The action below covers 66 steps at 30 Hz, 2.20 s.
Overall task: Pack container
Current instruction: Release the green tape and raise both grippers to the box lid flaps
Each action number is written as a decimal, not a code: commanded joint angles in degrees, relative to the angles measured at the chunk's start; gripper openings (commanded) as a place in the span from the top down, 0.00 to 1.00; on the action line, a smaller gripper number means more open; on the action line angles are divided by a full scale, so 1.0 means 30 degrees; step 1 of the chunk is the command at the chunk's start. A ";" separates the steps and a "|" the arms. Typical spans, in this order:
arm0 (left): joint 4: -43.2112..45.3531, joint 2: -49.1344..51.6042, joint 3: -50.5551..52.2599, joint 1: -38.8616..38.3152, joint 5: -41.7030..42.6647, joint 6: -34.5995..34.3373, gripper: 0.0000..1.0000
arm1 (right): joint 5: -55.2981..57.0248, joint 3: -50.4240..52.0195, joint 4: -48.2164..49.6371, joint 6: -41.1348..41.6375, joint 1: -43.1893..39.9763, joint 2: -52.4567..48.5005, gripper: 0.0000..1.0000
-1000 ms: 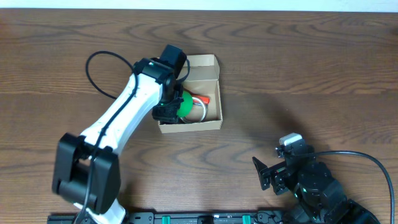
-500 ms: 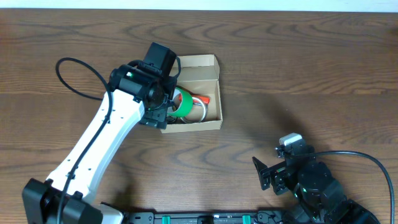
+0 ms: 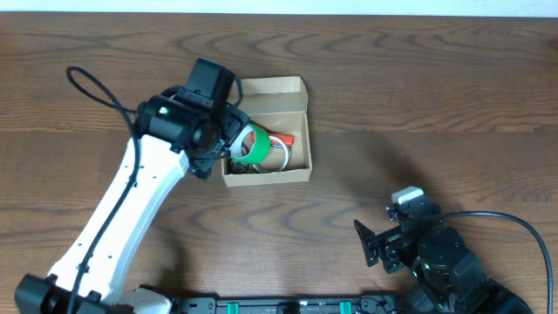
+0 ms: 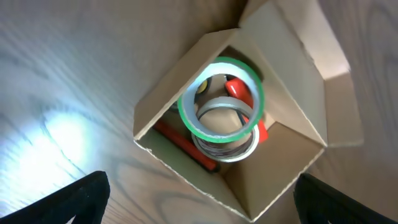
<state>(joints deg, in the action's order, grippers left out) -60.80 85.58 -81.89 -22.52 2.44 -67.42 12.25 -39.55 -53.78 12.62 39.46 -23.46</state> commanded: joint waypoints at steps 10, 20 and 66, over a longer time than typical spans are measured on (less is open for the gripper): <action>-0.0248 -0.1756 -0.0401 0.0182 -0.1450 0.5785 0.05 | 0.0131 0.0000 -0.0015 0.0204 0.0109 0.0117 0.01; -0.0969 -0.1749 -0.0393 0.0182 -0.1515 0.7053 0.05 | 0.0131 0.0000 -0.0015 0.0211 0.0109 0.0117 0.01; 0.5348 0.6732 -0.0423 1.0877 1.0258 1.0469 0.94 | -1.0127 -1.1067 0.6193 0.1690 -1.0010 -2.3853 0.99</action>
<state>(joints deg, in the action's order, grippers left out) -45.74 102.65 -82.30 9.72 29.45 -36.16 -10.63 -71.75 -36.47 14.55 10.17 -92.16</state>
